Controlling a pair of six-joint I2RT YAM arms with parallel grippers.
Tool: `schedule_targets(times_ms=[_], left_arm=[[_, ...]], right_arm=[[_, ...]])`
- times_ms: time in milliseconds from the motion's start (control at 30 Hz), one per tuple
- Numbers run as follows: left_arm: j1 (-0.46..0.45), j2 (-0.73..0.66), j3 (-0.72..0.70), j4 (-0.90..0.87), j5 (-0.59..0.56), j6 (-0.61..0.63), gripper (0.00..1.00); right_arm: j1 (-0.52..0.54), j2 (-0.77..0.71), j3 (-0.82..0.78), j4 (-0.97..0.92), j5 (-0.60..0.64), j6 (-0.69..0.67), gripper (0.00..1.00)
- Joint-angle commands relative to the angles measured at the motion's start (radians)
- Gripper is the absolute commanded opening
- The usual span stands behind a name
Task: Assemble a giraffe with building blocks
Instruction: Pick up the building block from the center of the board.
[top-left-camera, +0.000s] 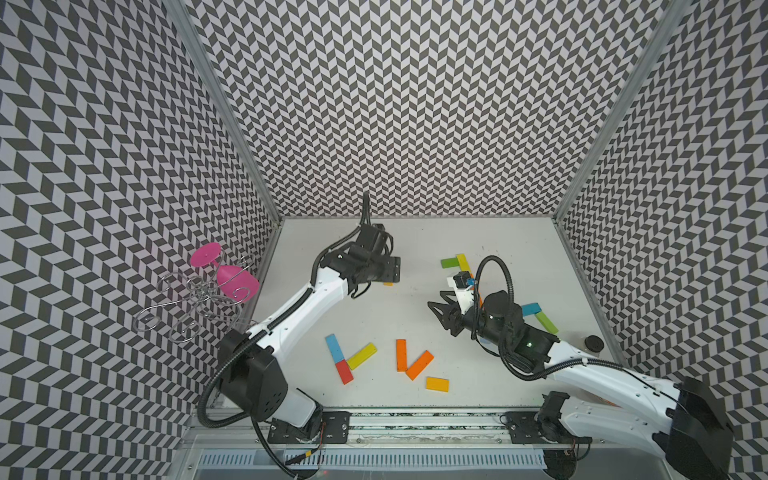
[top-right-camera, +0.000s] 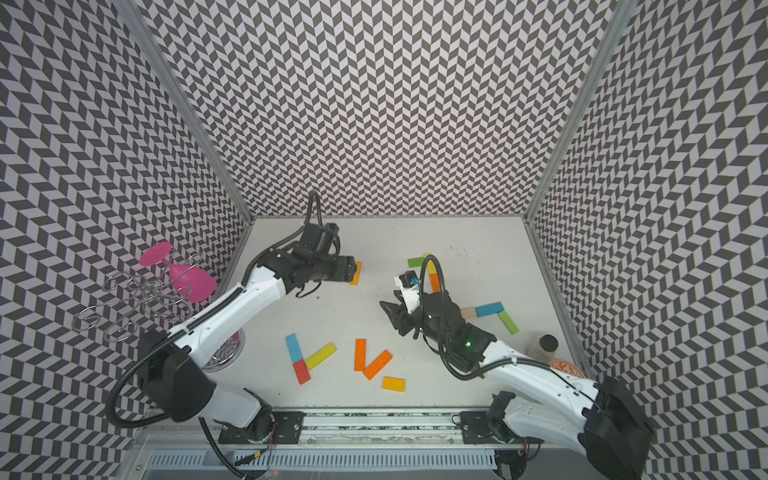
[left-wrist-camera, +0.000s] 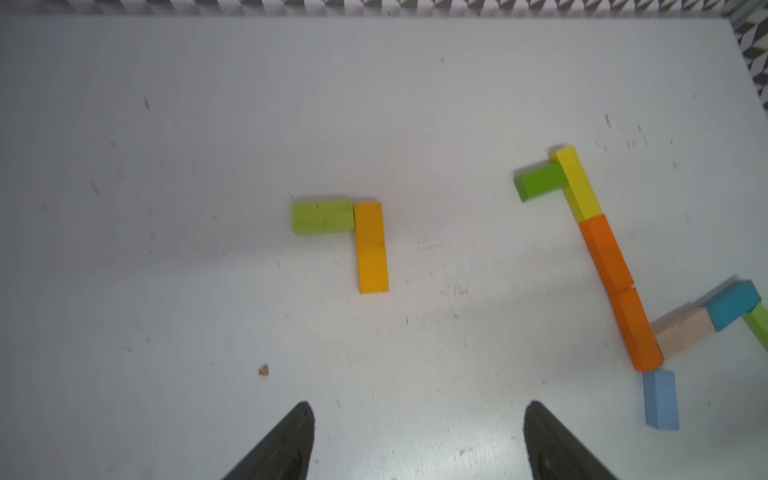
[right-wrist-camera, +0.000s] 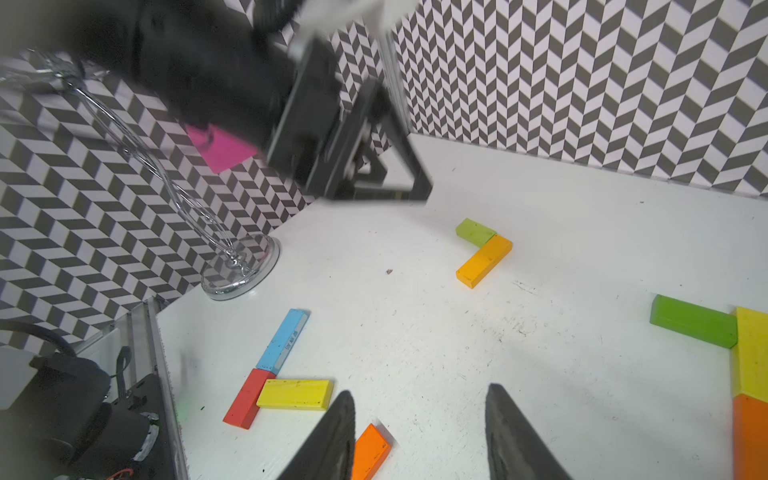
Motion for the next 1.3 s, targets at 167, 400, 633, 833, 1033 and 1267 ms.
schedule_targets(times_ms=[167, 400, 633, 833, 1033, 1267], left_arm=[[-0.263, -0.095, -0.315, 0.025, 0.03, -0.259, 0.81], [-0.374, -0.044, -0.395, 0.078, 0.053, -0.342, 0.81], [-0.41, 0.036, -0.414, 0.106, 0.038, -0.366, 0.78], [-0.41, 0.081, -0.441, 0.123, 0.037, -0.371, 0.75], [-0.394, 0.105, -0.459, 0.136, 0.034, -0.358, 0.66], [-0.34, 0.095, -0.456, 0.131, 0.029, -0.322, 0.5]], right_arm=[[0.093, -0.161, -0.18, 0.045, -0.002, -0.147, 0.48], [0.169, -0.222, -0.28, 0.101, 0.053, -0.115, 0.47], [0.173, -0.219, -0.279, 0.104, 0.068, -0.12, 0.47], [0.173, -0.205, -0.285, 0.117, 0.06, -0.12, 0.47], [0.176, -0.186, -0.311, 0.154, 0.045, -0.118, 0.47], [0.18, -0.149, -0.317, 0.205, 0.034, -0.106, 0.47]])
